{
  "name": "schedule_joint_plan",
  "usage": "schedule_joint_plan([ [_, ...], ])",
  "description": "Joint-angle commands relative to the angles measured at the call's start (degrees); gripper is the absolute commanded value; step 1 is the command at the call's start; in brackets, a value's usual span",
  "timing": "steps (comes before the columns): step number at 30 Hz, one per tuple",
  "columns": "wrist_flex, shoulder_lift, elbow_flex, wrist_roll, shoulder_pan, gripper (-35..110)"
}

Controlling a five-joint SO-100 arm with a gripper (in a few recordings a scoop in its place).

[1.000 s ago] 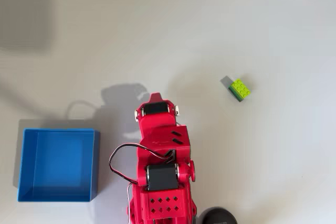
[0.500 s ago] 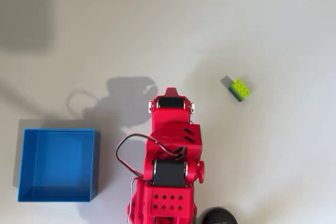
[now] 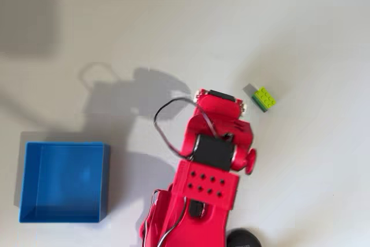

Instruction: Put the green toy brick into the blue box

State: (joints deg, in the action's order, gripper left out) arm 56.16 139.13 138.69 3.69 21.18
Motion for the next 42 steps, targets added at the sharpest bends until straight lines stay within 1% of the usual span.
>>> schedule_joint_plan([
  [1, 5.4, -3.8, -8.4, 0.4, 4.3, 2],
  [3, 6.3, -5.7, -9.7, 0.3, 6.6, 6],
  [8, 6.3, -10.0, -12.6, -0.8, 12.0, 22],
  [12, 6.3, -13.2, -16.2, -0.4, 14.9, 28],
  [18, 6.1, -18.2, -23.0, 3.1, 17.6, 30],
  [25, 2.9, -24.9, -27.3, 7.3, 19.2, 31],
  [31, -1.2, -29.5, -26.9, 6.8, 21.1, 29],
  [38, -9.3, -34.3, -23.7, 4.5, 22.9, 29],
  [42, -11.9, -37.0, -22.9, 4.0, 23.0, 28],
])
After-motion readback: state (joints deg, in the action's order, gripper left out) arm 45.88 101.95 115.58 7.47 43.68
